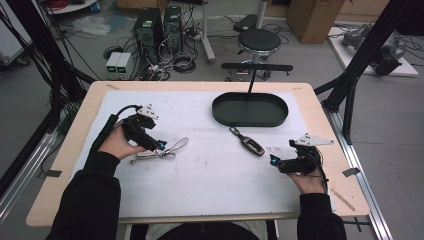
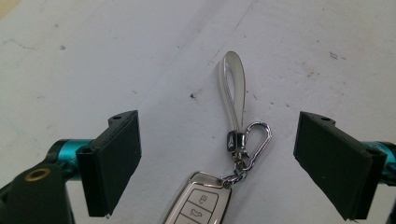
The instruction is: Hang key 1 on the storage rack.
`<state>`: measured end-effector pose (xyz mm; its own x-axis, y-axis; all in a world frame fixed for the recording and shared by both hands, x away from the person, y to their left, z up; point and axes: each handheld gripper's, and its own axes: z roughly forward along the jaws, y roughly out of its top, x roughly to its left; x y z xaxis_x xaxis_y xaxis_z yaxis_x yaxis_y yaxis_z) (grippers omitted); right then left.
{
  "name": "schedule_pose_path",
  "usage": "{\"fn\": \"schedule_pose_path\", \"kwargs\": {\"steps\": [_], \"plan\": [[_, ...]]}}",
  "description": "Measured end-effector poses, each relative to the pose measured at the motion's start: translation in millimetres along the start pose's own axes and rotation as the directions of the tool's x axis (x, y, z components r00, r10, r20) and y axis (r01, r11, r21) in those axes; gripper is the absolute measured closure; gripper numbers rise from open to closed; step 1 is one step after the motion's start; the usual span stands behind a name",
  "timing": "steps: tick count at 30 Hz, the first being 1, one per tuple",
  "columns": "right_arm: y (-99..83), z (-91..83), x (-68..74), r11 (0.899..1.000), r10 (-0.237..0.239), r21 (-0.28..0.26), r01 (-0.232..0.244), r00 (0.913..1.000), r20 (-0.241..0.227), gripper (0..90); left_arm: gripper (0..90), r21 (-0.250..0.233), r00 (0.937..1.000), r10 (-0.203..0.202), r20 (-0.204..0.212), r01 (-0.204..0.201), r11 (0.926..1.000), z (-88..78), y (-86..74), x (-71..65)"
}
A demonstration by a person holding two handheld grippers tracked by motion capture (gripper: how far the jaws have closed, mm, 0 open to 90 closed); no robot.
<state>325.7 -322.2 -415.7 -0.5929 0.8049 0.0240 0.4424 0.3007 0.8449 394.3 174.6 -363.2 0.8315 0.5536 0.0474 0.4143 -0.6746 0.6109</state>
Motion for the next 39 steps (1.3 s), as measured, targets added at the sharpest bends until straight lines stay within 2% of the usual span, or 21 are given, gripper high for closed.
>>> {"fn": "schedule_pose_path", "kwargs": {"steps": [2,5,6,8,11,19,25,31,33,36,39], "plan": [[0.0,-0.2,0.0,1.0,0.004,-0.002,-0.004,1.0,-0.001,1.6,16.6,0.004,0.9998,0.01,0.014,-0.01,0.9999,7.7,3.4,-1.6],[0.0,0.1,0.2,1.0,0.005,0.001,-0.005,1.0,-0.003,1.6,17.0,0.01,0.9997,0.003,0.026,-0.004,0.9999,14.1,5.7,-2.8],[0.1,0.1,0.6,1.0,0.005,0.005,-0.005,1.0,-0.003,1.6,17.0,0.033,0.9995,0.01,0.029,-0.01,0.9994,20.8,8.3,-4.8],[0.0,0.1,0.5,1.0,0.005,0.005,-0.005,1.0,-0.002,1.6,17.0,0.049,0.9992,0.021,0.033,-0.023,0.9985,23.4,9.7,-5.3],[-0.1,0.1,0.4,1.0,0.006,0.005,-0.006,1.0,-0.005,1.6,17.0,0.058,0.9986,0.022,0.048,-0.025,0.998,30.6,12.3,-7.2],[-0.1,-0.1,0.4,1.0,0.0,0.005,0.0,1.0,-0.005,1.6,18.9,0.064,0.9973,0.001,0.074,-0.006,0.9979,50.0,13.1,-6.8],[-0.2,0.3,0.8,1.0,-0.012,0.01,0.012,0.9999,0.005,1.6,19.9,0.081,0.9965,-0.009,0.083,0.002,0.9967,64.1,12.5,-7.2],[-0.6,0.9,2.7,1.0,-0.02,0.022,0.02,0.9997,0.01,1.7,22.0,0.131,0.997,-0.002,0.077,-0.008,0.9913,74.7,10.4,-6.6],[-1.1,1.1,3.4,0.999,-0.022,0.025,0.021,0.9997,0.014,1.6,25.8,0.127,0.9975,-0.008,0.07,0.0,0.9919,75.4,10.2,-7.0],[-1.2,-0.3,3.1,1.0,-0.022,0.02,0.021,0.9995,0.024,1.7,39.1,0.147,0.9973,-0.01,0.073,-0.001,0.9891,75.5,9.5,-6.3],[-1.2,-1.5,2.5,1.0,-0.021,0.012,0.021,0.9991,0.036,1.7,51.8,0.169,0.9982,-0.015,0.059,0.005,0.9856,77.8,7.9,-5.5]]}}
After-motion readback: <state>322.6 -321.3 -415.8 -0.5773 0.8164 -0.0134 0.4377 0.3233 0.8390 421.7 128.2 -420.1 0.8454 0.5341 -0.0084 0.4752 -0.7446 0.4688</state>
